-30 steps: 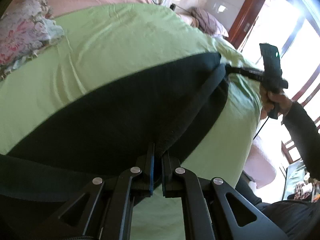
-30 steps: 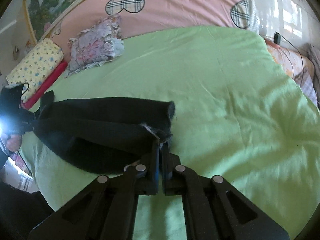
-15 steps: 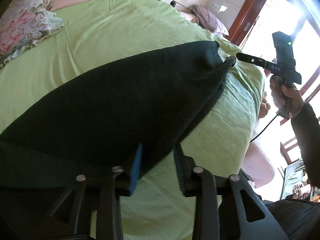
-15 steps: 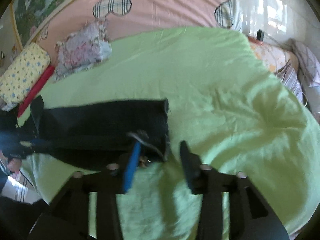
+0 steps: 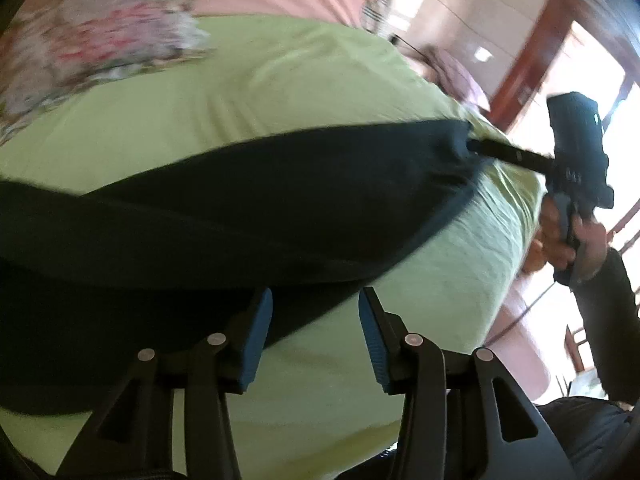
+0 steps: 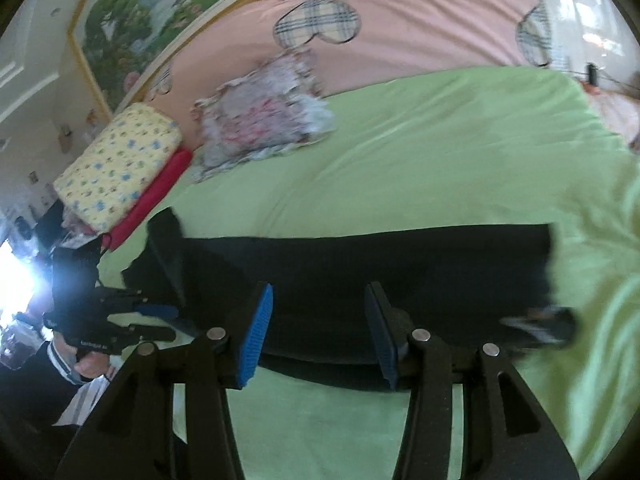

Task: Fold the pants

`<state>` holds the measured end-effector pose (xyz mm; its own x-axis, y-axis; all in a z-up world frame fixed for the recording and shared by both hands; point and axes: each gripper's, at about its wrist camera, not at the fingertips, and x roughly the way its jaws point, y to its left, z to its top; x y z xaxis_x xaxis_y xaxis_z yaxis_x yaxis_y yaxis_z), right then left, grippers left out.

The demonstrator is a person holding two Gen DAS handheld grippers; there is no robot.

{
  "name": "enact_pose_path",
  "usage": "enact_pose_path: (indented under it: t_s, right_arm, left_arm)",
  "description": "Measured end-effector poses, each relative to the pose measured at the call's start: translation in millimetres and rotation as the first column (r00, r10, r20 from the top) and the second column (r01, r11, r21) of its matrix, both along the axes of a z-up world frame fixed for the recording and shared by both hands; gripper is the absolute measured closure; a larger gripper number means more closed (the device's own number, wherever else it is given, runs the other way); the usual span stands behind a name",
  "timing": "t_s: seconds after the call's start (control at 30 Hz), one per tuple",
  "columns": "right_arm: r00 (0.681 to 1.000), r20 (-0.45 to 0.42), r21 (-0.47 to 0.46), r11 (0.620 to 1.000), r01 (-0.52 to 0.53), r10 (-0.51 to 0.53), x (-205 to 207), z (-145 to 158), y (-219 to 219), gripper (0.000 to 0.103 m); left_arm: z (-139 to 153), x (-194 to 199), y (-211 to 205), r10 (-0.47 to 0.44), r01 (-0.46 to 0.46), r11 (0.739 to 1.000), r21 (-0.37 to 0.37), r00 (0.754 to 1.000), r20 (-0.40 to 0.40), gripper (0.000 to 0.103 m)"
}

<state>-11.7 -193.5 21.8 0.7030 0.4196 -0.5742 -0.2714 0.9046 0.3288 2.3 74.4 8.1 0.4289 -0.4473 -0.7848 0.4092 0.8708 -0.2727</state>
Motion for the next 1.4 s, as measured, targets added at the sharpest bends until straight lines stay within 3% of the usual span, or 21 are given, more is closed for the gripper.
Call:
enact_pose_path:
  t_s: [0.4, 0.6, 0.9, 1.13, 1.3, 1.4]
  right_arm:
    - [0.985, -0.053, 0.005, 0.986, -0.167, 0.167, 26, -16, 88, 0.054]
    - [0.974, -0.074, 0.030, 0.977, -0.211, 0.213, 41, -20, 119, 0.054]
    - [0.944, -0.127, 0.050, 0.953, -0.299, 0.303, 66, -31, 167, 0.054]
    - [0.916, -0.173, 0.074, 0.932, -0.354, 0.361, 91, -38, 197, 0.054]
    - [0.897, -0.209, 0.093, 0.922, -0.377, 0.388, 110, -41, 208, 0.054]
    - [0.884, -0.239, 0.099, 0.916, -0.390, 0.402, 122, -45, 215, 0.054]
  left_arm:
    - [12, -1, 112, 0.224, -0.223, 0.974, -0.024, 0.974, 0.030, 0.052]
    - [19, 6, 155, 0.294, -0.294, 0.956, -0.008, 0.955, 0.049, 0.048]
    - [41, 42, 223, 0.369, -0.369, 0.929, -0.019, 0.928, 0.053, 0.034]
    - [41, 103, 265, 0.362, -0.363, 0.930, -0.059, 0.932, -0.026, 0.029]
    - [17, 150, 266, 0.276, -0.284, 0.958, -0.035, 0.950, -0.147, 0.027]
    - [1, 169, 267, 0.246, -0.256, 0.966, -0.022, 0.947, -0.207, 0.027]
